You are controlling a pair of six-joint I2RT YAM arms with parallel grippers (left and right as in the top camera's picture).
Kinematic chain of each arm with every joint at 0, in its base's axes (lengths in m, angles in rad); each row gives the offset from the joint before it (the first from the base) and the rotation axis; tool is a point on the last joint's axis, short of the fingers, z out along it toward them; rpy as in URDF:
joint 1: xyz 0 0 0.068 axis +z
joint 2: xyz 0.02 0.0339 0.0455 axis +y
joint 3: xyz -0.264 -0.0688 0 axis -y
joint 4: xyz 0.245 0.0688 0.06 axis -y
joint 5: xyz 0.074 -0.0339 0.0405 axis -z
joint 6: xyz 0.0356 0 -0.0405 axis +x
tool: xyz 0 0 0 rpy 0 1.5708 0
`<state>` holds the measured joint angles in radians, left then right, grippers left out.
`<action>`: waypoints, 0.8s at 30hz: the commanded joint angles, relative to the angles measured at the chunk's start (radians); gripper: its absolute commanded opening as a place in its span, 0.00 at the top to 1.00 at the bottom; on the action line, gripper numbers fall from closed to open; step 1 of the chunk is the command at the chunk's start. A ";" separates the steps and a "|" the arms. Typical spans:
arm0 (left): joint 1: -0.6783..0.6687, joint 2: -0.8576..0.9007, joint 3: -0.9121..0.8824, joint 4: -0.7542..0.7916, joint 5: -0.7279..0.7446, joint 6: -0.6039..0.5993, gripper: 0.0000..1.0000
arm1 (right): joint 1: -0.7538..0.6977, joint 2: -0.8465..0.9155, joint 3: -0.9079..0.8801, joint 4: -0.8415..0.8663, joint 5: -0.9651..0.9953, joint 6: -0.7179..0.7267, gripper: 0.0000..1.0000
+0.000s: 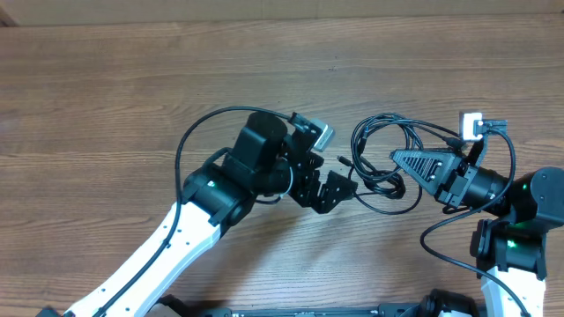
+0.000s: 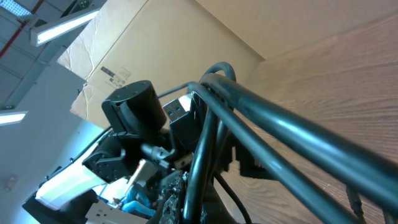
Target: Untangle cables
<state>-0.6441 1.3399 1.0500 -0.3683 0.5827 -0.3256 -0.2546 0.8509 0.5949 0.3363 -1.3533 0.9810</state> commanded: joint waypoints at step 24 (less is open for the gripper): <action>-0.011 0.131 0.014 -0.137 -0.288 -0.256 0.00 | -0.003 -0.014 0.024 0.011 0.005 0.014 0.96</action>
<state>-0.6483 1.4773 1.0519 -0.5091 0.3309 -0.5537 -0.2546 0.8509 0.5949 0.3359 -1.3533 0.9943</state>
